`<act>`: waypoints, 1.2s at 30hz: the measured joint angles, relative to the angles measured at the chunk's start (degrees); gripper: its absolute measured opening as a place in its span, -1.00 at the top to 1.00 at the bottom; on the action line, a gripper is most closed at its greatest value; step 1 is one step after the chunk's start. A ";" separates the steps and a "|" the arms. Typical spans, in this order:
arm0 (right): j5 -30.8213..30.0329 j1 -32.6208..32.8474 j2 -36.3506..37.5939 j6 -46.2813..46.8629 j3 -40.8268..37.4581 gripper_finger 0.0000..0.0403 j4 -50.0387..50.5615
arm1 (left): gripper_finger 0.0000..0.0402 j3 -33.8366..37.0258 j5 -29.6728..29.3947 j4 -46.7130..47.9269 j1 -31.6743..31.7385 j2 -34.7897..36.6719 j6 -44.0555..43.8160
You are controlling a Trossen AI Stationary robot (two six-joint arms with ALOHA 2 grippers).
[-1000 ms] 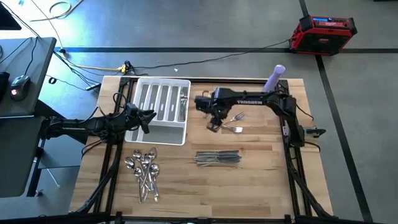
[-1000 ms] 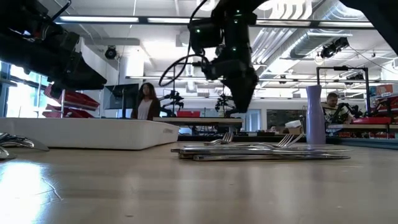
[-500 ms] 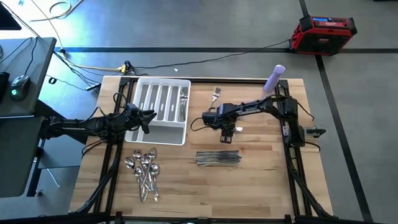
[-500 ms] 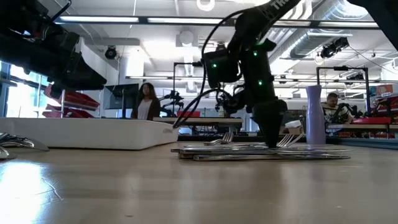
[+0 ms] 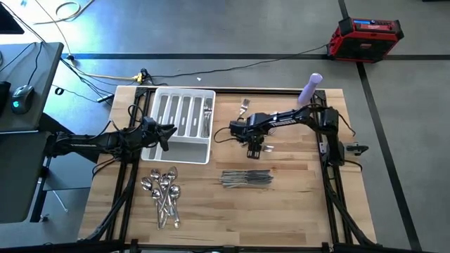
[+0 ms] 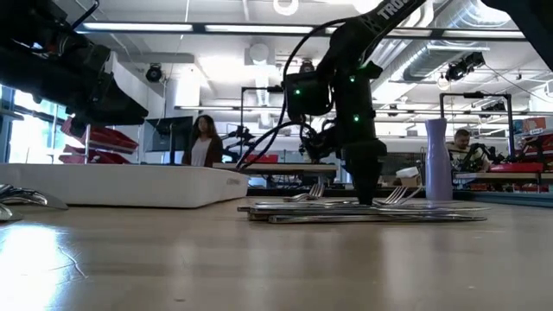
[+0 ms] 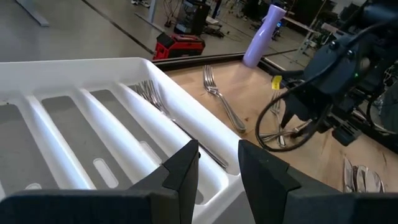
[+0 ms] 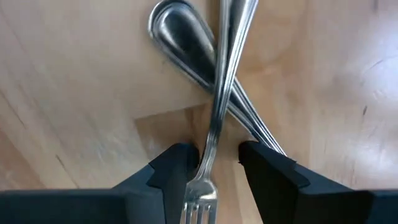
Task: Sort silverware
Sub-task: Put the fork in the silverware tray
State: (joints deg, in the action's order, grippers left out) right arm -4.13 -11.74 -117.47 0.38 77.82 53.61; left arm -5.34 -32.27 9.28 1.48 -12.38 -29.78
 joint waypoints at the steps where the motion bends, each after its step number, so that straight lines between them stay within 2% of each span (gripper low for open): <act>1: 0.21 -0.20 -0.12 0.78 -0.05 0.34 -0.49 | 0.52 0.00 0.00 0.06 0.00 0.00 0.00; 4: -0.11 -0.27 -0.11 1.91 -1.07 0.48 -2.74 | 0.52 0.00 -0.02 0.18 0.00 0.00 -0.02; 9: -2.43 0.24 -0.09 2.36 -1.77 0.93 -3.71 | 0.52 0.00 -0.04 0.44 0.00 0.00 -0.02; 15: -6.15 2.48 2.61 -0.06 -1.00 0.99 -1.72 | 0.52 0.00 -0.20 0.40 0.00 0.00 -0.07; 20: -10.89 3.90 8.86 -6.88 3.49 0.99 2.09 | 0.52 0.00 -0.68 0.40 0.00 0.00 -0.07; 23: -8.91 4.02 10.23 -19.83 6.93 1.00 2.54 | 0.52 0.00 -1.45 0.39 0.00 0.00 -0.09; 25: -9.93 4.71 10.51 -31.33 10.16 1.00 0.72 | 0.52 0.00 -1.64 0.37 0.00 0.00 -0.12; 28: -12.26 5.25 9.88 -50.37 13.88 1.00 -5.89 | 0.52 0.00 -1.70 0.37 0.00 0.00 -0.13; 30: -10.67 4.99 8.61 -63.03 15.64 1.00 -11.64 | 0.52 0.00 -1.68 0.39 0.00 0.00 -0.15; 33: -10.45 3.22 5.82 -71.50 18.37 1.00 -20.46 | 0.52 0.00 -1.68 0.37 0.00 0.00 -0.13; 36: -10.41 1.44 1.89 -79.16 21.70 1.00 -24.11 | 0.52 0.00 -1.68 0.40 0.00 0.00 -0.14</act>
State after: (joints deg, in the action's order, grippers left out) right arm -14.54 -10.30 -115.58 -78.78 99.52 29.50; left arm -5.34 -33.95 9.68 1.48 -12.38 -29.92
